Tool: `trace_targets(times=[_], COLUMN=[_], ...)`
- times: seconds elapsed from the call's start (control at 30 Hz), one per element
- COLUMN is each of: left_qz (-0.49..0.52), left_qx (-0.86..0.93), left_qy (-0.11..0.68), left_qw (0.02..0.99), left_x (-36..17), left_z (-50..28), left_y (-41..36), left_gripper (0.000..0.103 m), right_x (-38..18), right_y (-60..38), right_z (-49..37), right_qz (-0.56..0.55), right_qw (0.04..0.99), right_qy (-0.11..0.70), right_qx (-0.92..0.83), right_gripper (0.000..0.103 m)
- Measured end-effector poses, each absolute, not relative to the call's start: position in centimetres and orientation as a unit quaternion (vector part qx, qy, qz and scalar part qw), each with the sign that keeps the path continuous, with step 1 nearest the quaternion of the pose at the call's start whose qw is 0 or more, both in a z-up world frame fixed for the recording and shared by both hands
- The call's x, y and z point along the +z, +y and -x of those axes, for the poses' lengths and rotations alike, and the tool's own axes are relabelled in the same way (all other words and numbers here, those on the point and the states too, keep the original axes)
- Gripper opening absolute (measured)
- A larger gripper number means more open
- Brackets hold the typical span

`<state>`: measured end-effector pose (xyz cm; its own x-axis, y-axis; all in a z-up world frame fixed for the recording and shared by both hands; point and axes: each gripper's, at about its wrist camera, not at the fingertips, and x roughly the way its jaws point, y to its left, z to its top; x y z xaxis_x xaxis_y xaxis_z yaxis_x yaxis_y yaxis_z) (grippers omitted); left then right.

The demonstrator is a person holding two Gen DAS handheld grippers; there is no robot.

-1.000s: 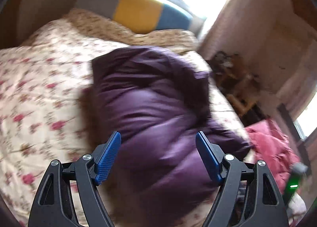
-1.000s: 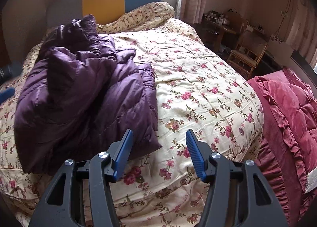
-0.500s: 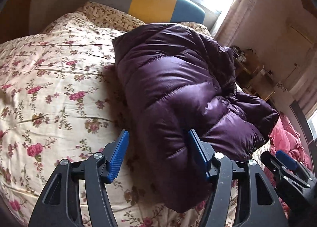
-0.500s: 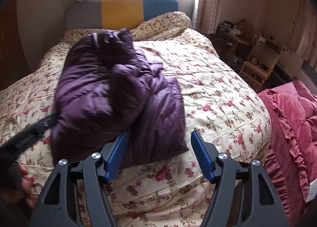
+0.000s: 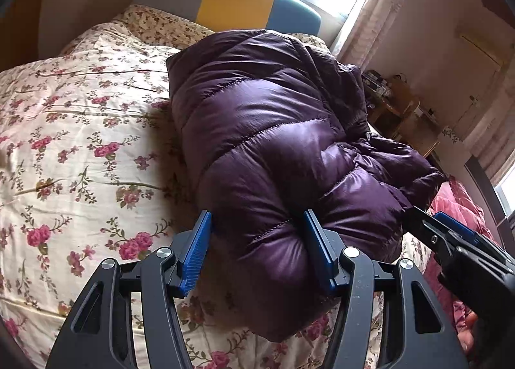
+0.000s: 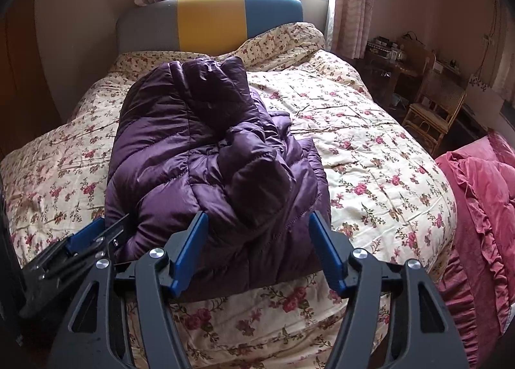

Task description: Fold large clothes

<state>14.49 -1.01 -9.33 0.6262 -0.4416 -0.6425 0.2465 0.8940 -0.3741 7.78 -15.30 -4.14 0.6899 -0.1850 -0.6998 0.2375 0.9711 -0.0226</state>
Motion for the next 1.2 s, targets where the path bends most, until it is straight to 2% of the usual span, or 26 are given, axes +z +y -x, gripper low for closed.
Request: trace_targets(times=[0.13,0.23,0.27,0.33,0.4,0.7,0.83,1.2], left_qz=[0.125,0.122,0.121,0.121,0.120,0.104,0.095,0.049], left_qx=[-0.197,-0.199,-0.200,-0.207,-0.208,-0.213,-0.216,-0.229], left_qy=[0.385,0.384,0.384,0.381,0.381,0.380,0.379,0.374], left_qw=[0.893,0.893,0.893,0.893,0.893,0.894,0.895,0.897], left_x=[-9.4,-9.5,-9.6,-9.7,-9.7,-10.1,-10.2,-11.5], left_z=[-14.4,-14.4,-14.4,-14.4,-14.2,-14.0,-14.0,-14.4], left_y=[-1.2,-1.3,-1.3,-1.4,-1.5,-2.2,-2.7,-5.1], left_gripper=[0.058,0.058,0.058,0.058,0.058,0.058,0.058,0.058], right_x=[-4.1,-4.5,-4.7,-5.0,-5.3,-7.1,-8.0,-12.0], right_y=[-15.2,-15.0,-15.1,-15.2,-15.2,-16.6,-18.0,-20.6], right_z=[-8.0,-8.5,-8.6,-8.9,-9.1,-9.6,-9.6,-10.3], right_qz=[-0.045,-0.038,-0.040,-0.044,-0.040,-0.063,-0.085,-0.130], right_qw=[0.919,0.918,0.917,0.915,0.915,0.906,0.899,0.886], right_qy=[0.375,0.377,0.381,0.385,0.386,0.404,0.414,0.429], right_qx=[-0.112,-0.116,-0.115,-0.112,-0.111,-0.106,-0.112,-0.116], right_gripper=[0.069,0.065,0.057,0.051,0.039,0.020,0.016,0.015])
